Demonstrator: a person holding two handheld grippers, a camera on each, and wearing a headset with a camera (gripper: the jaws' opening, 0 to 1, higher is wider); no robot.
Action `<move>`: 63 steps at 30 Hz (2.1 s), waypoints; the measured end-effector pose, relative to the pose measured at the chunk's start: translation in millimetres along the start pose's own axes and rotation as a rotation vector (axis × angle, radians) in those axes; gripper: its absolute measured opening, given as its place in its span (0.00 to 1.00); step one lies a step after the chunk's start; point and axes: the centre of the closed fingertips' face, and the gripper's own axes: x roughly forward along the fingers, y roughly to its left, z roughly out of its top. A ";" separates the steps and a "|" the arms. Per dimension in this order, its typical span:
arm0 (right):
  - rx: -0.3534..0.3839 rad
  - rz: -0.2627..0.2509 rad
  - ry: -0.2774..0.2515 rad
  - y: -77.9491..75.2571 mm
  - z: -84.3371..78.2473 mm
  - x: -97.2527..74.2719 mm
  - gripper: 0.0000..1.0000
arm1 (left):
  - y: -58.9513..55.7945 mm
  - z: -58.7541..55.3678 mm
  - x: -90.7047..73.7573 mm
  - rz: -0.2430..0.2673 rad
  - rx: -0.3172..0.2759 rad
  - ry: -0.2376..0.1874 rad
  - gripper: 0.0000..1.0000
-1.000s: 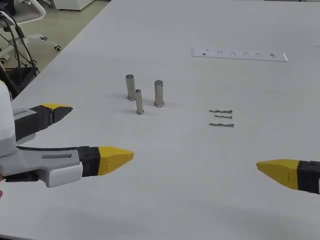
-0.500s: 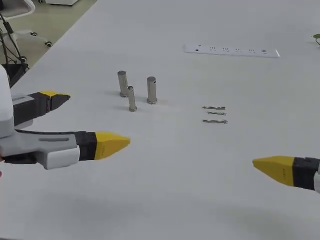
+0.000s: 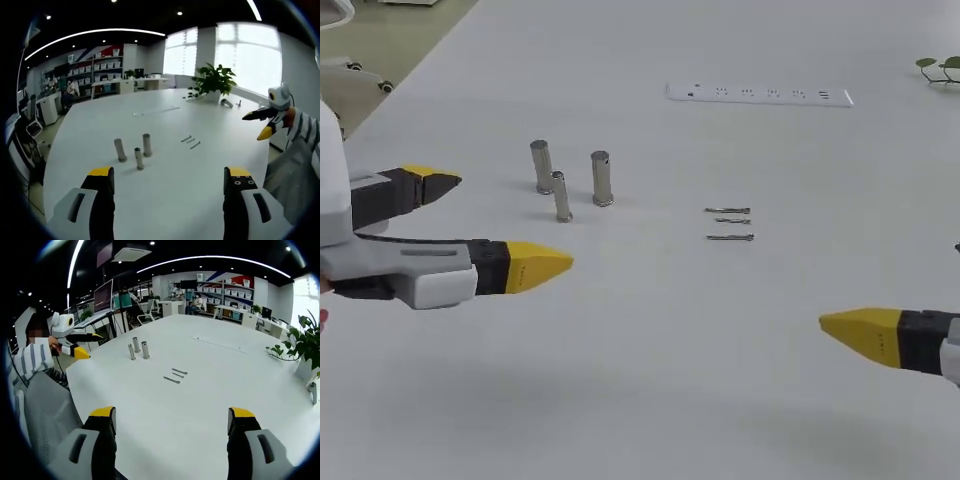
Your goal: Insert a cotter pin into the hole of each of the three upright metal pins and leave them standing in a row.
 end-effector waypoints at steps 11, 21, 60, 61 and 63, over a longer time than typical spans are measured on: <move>0.000 -0.007 0.012 2.1 -0.6 2.0 0.91 | 5.1 -2.8 9.5 -0.026 0.009 0.018 0.87; 0.010 -0.007 0.019 6.7 -3.0 5.5 0.91 | 11.5 2.1 20.8 -0.044 0.011 0.017 0.82; 0.020 -0.023 0.055 5.3 -10.6 9.5 0.90 | 45.8 -10.4 78.7 -0.011 0.026 0.111 0.36; 0.021 -0.022 0.055 5.5 -10.8 9.7 0.90 | 45.9 -9.9 79.0 -0.009 0.025 0.110 0.36; 0.028 -0.013 0.051 6.4 -10.6 10.6 0.90 | 51.6 -9.1 83.8 -0.008 0.020 0.107 0.33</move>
